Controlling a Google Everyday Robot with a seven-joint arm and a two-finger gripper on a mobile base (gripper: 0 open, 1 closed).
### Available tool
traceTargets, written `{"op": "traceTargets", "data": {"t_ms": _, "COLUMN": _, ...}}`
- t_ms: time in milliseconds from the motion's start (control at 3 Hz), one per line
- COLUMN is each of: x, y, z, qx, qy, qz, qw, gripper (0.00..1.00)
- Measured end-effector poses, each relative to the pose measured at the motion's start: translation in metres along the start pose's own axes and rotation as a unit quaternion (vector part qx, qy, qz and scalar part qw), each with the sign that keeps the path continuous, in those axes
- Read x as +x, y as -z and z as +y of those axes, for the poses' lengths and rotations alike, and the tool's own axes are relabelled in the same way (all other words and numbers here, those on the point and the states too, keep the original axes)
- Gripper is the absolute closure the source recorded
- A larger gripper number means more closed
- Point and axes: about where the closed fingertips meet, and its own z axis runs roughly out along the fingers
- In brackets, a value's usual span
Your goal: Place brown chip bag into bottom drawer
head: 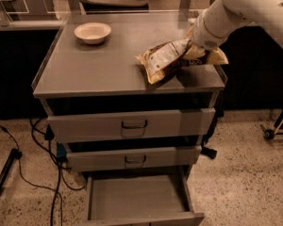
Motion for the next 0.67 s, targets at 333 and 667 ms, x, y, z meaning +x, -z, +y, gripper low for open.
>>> {"op": "traceTargets", "data": {"t_ms": 333, "x": 0.01, "y": 0.036, "z": 0.021, "qx": -0.018, "qy": 0.004, "qz": -0.026, "qw": 0.9995, "gripper": 1.0}}
{"op": "traceTargets", "data": {"t_ms": 667, "x": 0.027, "y": 0.086, "z": 0.064, "qx": -0.044, "qy": -0.018, "qz": -0.056, "qw": 0.9973, "gripper": 1.0}}
